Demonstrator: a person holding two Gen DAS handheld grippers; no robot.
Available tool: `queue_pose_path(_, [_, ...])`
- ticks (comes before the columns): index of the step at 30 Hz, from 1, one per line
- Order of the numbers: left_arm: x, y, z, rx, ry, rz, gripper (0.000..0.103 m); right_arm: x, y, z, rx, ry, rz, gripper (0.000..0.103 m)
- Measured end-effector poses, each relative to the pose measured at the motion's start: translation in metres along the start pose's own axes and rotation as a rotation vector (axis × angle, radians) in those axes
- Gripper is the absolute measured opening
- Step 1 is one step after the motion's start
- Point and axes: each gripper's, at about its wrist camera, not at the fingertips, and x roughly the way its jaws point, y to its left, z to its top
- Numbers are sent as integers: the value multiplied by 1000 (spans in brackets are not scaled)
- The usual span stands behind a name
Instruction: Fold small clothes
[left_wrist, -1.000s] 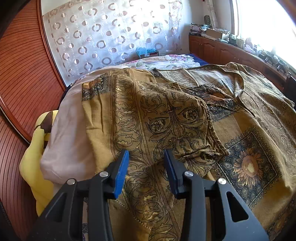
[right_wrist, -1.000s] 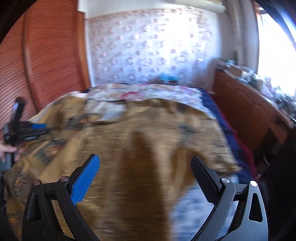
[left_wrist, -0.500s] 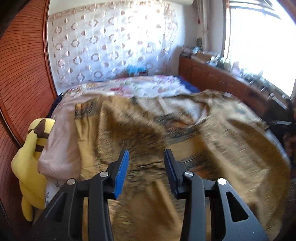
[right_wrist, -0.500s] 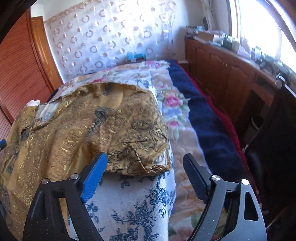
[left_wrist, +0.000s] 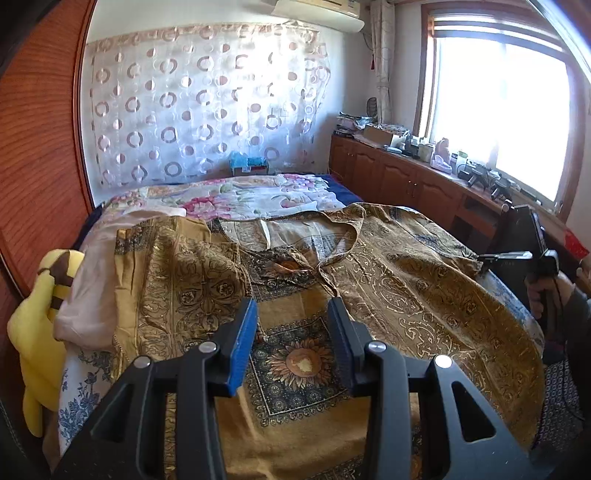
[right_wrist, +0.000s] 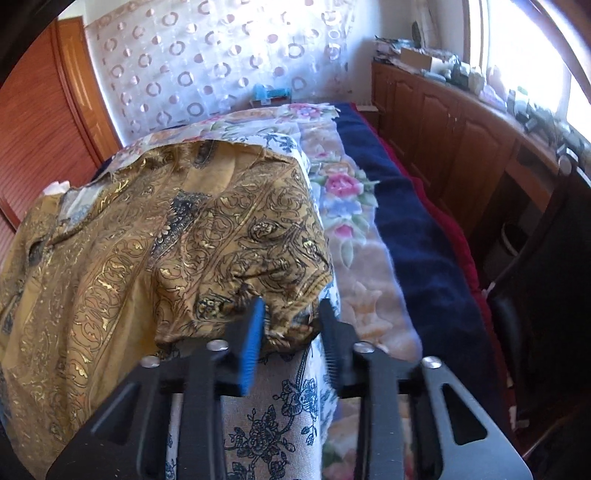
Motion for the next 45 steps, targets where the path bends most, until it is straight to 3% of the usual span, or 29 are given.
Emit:
queue_pose_path(5, [-11, -10, -3, 14, -30, -17, 38, -15, 9, 9, -33, -67, -9, 5])
queue_pose_path(12, [-15, -21, -4, 16, -46, -30, 38, -40, 39, 44, -72, -187, 68, 4])
queue_pose_path(17, [-14, -22, -6, 11, -38, -26, 38, -53, 98, 63, -190, -233, 151, 4])
queue_pose_path(22, [-15, -20, -10, -2, -35, -19, 38, -53, 161, 58, -294, -197, 217, 5])
queue_pose_path(23, [-15, -19, -10, -4, -33, -19, 38, -51, 166, 56, -302, -192, 224, 14])
queue_pose_path(24, [-15, -19, -11, -3, -31, -17, 38, -49, 168, 55, -302, -183, 234, 38])
queue_pose_path(26, [-15, -18, -11, 2, -29, -9, 38, -44, 164, 52, -283, -181, 242, 56])
queue_pose_path(35, [-7, -8, -10, -14, -8, -6, 38, -9, 111, 55, -135, -102, 206, 56])
queue_pose_path(44, [15, 10, 0, -10, 28, 34, 38, 43, 111, 77, -102, -38, 235, 55])
queue_pose_path(45, [18, 14, 1, -14, 33, 45, 38, 48, 113, 81, -104, -36, 238, 49])
